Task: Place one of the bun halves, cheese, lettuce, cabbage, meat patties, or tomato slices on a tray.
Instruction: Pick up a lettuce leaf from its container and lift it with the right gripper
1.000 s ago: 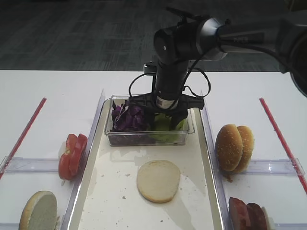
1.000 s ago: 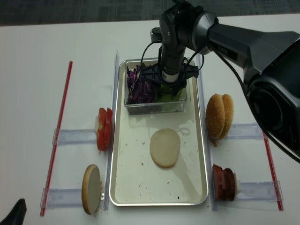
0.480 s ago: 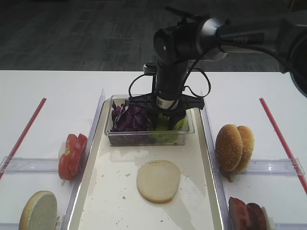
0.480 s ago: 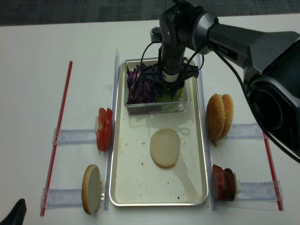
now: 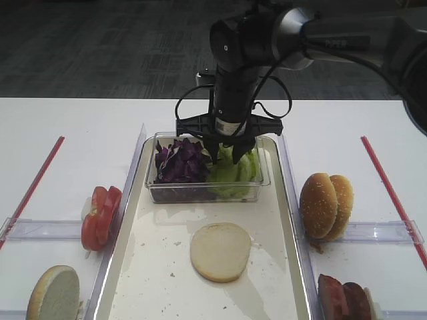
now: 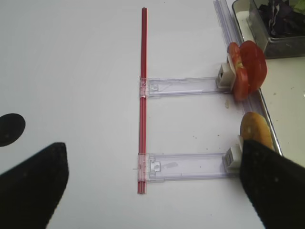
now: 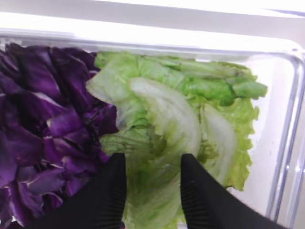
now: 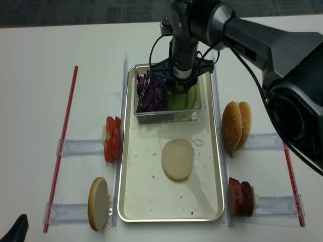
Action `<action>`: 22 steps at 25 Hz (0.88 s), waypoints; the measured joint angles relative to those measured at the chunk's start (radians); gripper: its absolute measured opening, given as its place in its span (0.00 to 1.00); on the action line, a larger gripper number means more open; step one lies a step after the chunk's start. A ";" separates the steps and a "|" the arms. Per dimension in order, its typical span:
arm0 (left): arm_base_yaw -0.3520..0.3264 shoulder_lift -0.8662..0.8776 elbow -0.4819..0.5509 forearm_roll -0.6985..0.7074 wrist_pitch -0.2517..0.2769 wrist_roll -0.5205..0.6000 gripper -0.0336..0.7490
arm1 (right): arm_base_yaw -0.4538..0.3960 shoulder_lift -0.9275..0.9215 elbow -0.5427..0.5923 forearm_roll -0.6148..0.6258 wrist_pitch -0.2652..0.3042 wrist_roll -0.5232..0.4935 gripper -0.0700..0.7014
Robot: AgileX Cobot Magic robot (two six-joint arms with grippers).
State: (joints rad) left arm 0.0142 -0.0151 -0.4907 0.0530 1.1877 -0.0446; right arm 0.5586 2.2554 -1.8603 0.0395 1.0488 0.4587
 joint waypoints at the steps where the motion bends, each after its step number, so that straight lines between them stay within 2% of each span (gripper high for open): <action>1: 0.000 0.000 0.000 0.000 0.000 0.000 0.90 | 0.000 0.000 -0.007 0.000 0.005 0.000 0.50; 12: 0.000 0.000 0.000 0.000 0.000 0.000 0.90 | 0.000 0.000 -0.009 -0.002 0.024 -0.015 0.49; 18: 0.000 0.000 0.000 0.000 0.000 0.000 0.90 | 0.000 0.016 -0.009 0.024 0.024 -0.022 0.61; 22: 0.000 0.000 0.000 0.000 0.000 0.000 0.90 | 0.000 0.036 -0.009 0.030 0.024 -0.026 0.59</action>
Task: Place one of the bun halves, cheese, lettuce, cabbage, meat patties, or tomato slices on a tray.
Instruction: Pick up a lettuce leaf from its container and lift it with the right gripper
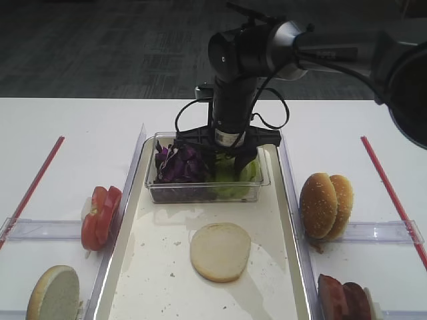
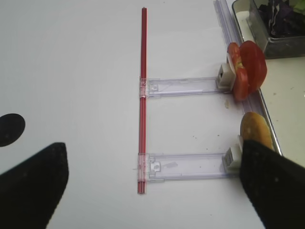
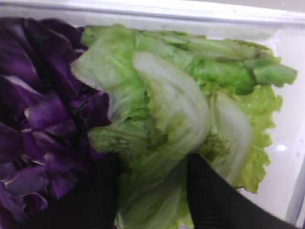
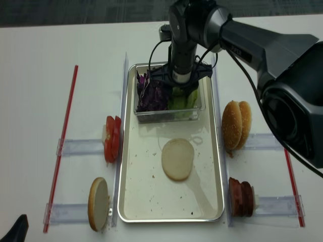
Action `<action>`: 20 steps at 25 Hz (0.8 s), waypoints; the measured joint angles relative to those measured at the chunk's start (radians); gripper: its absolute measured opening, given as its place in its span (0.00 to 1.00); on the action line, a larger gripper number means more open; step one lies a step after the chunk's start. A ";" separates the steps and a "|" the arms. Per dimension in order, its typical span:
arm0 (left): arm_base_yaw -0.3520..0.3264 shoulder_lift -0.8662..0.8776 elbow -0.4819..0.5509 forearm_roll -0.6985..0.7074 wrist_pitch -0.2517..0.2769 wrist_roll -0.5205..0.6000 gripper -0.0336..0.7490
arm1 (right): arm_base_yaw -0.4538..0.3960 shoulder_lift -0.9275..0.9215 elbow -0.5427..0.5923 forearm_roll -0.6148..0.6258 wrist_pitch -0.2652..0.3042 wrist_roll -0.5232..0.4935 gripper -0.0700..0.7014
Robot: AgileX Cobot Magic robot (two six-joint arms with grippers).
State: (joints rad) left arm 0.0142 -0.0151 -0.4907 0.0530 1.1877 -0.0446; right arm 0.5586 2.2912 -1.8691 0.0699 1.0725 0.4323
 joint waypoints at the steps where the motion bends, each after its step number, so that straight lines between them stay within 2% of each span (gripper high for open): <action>1: 0.000 0.000 0.000 0.000 0.000 0.000 0.90 | 0.000 0.002 0.000 0.000 0.000 0.000 0.56; 5: 0.000 0.000 0.000 0.000 0.000 0.000 0.90 | 0.000 0.002 0.000 -0.008 0.002 0.000 0.37; 7: 0.000 0.000 0.000 0.000 0.000 0.000 0.90 | 0.000 0.002 0.000 -0.012 0.008 0.000 0.31; 15: 0.000 0.000 0.000 0.000 0.000 0.000 0.90 | 0.000 0.002 0.000 -0.014 0.008 0.000 0.25; 20: 0.000 0.000 0.000 0.000 0.000 0.000 0.90 | 0.000 0.002 0.000 -0.014 0.012 0.000 0.16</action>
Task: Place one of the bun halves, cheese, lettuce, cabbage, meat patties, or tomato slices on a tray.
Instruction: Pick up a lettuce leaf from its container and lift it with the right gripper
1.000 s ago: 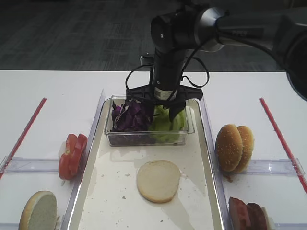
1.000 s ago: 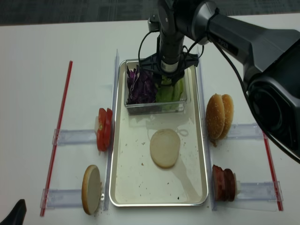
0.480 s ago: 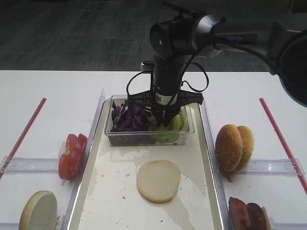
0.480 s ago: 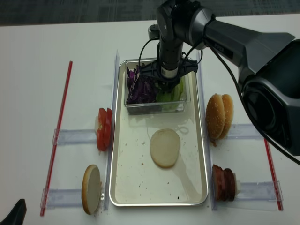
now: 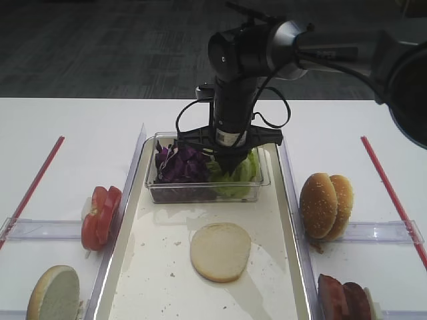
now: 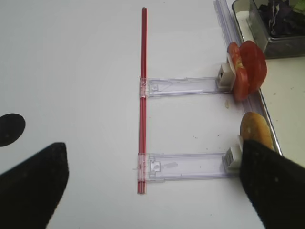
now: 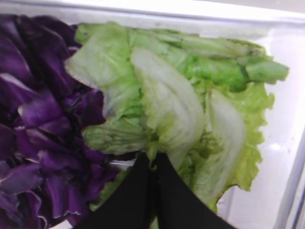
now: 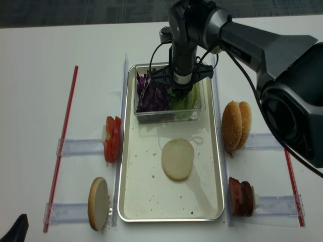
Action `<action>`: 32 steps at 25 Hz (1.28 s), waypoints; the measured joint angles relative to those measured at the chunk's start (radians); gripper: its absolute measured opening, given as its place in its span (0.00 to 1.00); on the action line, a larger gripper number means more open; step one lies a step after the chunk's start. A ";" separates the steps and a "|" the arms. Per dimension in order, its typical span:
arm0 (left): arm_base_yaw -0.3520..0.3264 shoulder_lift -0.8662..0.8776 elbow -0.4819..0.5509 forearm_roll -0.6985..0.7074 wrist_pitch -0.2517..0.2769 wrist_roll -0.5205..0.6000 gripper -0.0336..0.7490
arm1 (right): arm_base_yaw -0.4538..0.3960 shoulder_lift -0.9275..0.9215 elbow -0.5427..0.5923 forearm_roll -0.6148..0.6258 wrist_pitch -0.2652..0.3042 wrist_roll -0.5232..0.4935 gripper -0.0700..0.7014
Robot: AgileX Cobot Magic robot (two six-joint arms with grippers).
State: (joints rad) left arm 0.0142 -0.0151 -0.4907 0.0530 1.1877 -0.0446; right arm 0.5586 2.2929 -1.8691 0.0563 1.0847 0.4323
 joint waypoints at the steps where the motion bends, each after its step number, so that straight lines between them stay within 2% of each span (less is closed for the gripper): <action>1: 0.000 0.000 0.000 0.000 0.000 0.000 0.90 | 0.000 0.000 0.000 0.000 0.000 -0.001 0.15; 9: 0.000 0.000 0.000 0.000 0.000 0.000 0.90 | 0.000 0.000 -0.007 -0.001 0.013 -0.002 0.15; 22: 0.000 0.000 0.000 0.000 0.000 0.000 0.90 | 0.000 0.000 -0.158 -0.011 0.134 -0.003 0.15; 32: 0.000 0.000 0.000 0.000 0.000 0.000 0.90 | 0.000 0.000 -0.245 -0.017 0.146 -0.003 0.15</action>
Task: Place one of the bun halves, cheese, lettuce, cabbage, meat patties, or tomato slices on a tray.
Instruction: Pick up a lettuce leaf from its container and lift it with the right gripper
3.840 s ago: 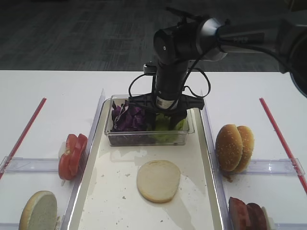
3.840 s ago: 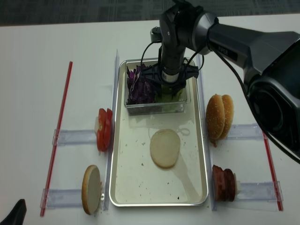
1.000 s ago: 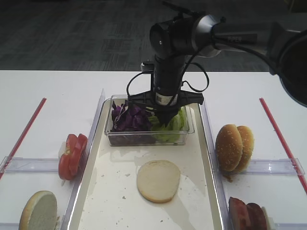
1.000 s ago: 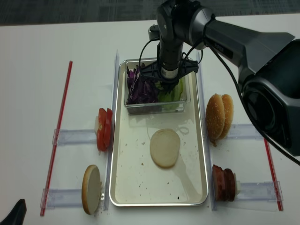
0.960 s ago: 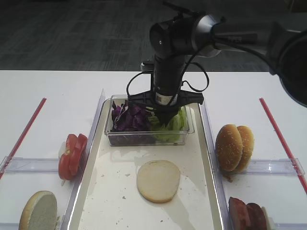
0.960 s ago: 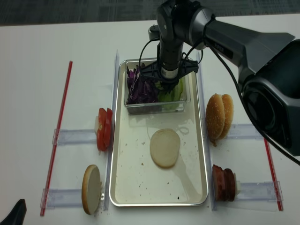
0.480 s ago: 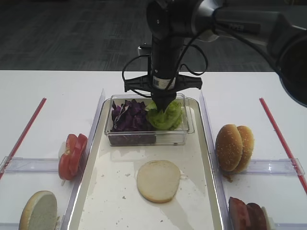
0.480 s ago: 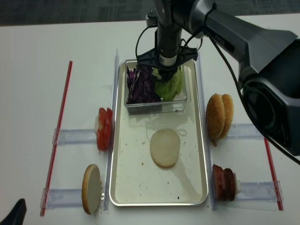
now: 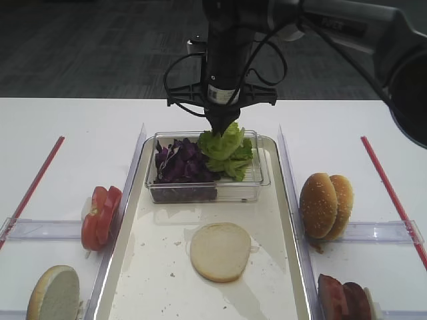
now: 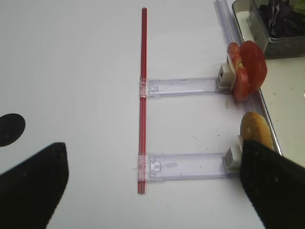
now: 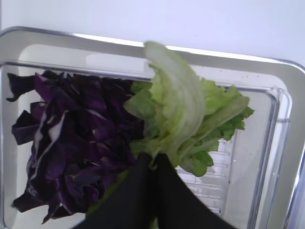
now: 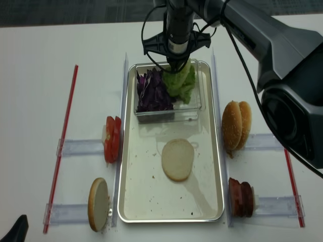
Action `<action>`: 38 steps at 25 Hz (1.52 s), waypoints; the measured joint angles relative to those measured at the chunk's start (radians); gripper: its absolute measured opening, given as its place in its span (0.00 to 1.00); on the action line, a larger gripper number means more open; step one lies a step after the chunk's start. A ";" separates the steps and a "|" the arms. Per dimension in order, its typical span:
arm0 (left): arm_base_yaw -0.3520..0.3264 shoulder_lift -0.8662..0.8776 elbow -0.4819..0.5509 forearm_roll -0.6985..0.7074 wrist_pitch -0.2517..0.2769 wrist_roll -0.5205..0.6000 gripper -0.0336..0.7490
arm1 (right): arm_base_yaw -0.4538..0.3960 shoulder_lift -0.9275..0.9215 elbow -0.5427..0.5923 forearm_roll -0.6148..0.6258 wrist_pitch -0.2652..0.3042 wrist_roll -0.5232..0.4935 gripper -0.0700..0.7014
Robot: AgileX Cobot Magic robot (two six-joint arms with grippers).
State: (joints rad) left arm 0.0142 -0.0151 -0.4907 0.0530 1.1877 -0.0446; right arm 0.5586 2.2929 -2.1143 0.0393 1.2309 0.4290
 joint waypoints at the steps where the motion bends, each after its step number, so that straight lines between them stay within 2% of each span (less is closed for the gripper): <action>1: 0.000 0.000 0.000 0.000 0.000 0.000 0.90 | 0.000 -0.002 0.000 -0.002 0.000 0.000 0.15; 38: 0.000 0.000 0.000 0.000 0.000 0.000 0.90 | 0.008 -0.093 -0.002 0.012 0.009 0.000 0.15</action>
State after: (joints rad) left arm 0.0142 -0.0151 -0.4907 0.0530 1.1877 -0.0446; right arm 0.5669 2.2003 -2.1163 0.0517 1.2404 0.4290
